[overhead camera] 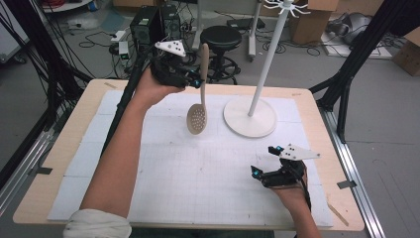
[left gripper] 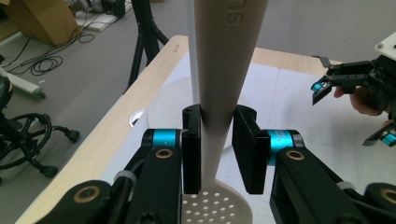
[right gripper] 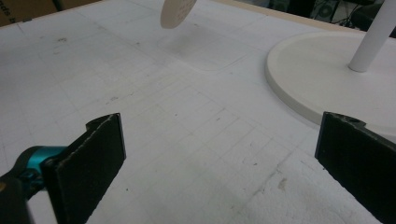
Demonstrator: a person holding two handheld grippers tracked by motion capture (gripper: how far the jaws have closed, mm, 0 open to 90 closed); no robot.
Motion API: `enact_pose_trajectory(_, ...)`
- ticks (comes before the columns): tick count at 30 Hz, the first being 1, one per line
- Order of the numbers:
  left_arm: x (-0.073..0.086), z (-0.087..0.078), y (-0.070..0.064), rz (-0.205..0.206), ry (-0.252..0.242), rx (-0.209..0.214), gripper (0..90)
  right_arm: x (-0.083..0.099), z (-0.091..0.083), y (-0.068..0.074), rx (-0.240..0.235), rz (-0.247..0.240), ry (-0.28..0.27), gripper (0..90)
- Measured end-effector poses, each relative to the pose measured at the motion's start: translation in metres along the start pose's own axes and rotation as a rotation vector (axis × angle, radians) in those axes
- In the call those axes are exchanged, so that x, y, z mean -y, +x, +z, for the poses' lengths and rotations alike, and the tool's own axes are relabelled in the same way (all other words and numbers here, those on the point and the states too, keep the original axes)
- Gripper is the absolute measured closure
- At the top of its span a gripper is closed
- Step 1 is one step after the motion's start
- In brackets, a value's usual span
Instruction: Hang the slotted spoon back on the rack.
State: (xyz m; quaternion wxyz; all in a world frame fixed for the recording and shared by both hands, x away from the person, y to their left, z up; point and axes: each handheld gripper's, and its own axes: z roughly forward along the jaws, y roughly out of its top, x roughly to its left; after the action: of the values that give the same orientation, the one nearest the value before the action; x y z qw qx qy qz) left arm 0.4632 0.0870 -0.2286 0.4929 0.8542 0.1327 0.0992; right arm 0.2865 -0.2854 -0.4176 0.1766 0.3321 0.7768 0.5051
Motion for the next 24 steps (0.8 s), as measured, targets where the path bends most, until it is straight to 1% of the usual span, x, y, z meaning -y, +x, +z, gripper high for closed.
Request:
enact_pose_trajectory(1, -0.003, 0.001, 0.002, 0.006, 0.002, 0.001, 74.0, 0.0, 0.0, 0.0, 0.003, -0.002, -0.003, 0.3)
enact_pose_trajectory(2, -0.011, 0.003, 0.005, 0.01, 0.012, 0.007, 74.0, 0.0, -0.001, -0.001, 0.001, 0.003, -0.005, 0.3)
enact_pose_trajectory(3, -0.011, 0.003, 0.005, 0.01, 0.012, 0.007, 74.0, 0.0, -0.001, -0.001, 0.001, 0.003, -0.005, 0.3)
enact_pose_trajectory(6, -0.022, 0.006, 0.008, 0.028, 0.017, 0.026, 74.0, 0.001, -0.001, -0.001, 0.001, 0.006, -0.009, 0.3)
enact_pose_trajectory(10, -0.035, 0.009, 0.011, 0.038, 0.012, 0.043, 74.0, 0.001, -0.001, -0.001, -0.003, 0.01, -0.013, 0.3)
enact_pose_trajectory(12, -0.041, 0.012, 0.012, 0.046, 0.025, 0.047, 74.0, 0.001, -0.001, -0.002, -0.003, 0.011, -0.013, 0.3)
enact_pose_trajectory(16, -0.052, 0.017, 0.012, 0.064, 0.031, 0.054, 74.0, 0.001, -0.002, -0.003, -0.003, 0.015, -0.02, 0.3)
enact_pose_trajectory(18, -0.056, 0.02, 0.011, 0.058, 0.035, 0.059, 73.9, 0.001, -0.002, -0.003, 0.0, 0.011, -0.023, 0.3)
enact_pose_trajectory(19, -0.058, 0.022, 0.011, 0.067, 0.043, 0.055, 73.9, 0.001, -0.002, -0.003, -0.004, 0.018, -0.021, 0.3)
enact_pose_trajectory(20, -0.061, 0.024, 0.009, 0.064, 0.034, 0.052, 73.9, 0.0, -0.002, -0.002, -0.005, 0.018, -0.022, 0.3)
enact_pose_trajectory(21, -0.062, 0.025, 0.009, 0.069, 0.034, 0.054, 73.9, 0.0, -0.002, -0.002, -0.005, 0.018, -0.022, 0.3)
enact_pose_trajectory(24, -0.068, 0.029, 0.005, 0.066, 0.035, 0.057, 73.9, 0.0, -0.003, -0.002, -0.005, 0.015, -0.023, 0.3)
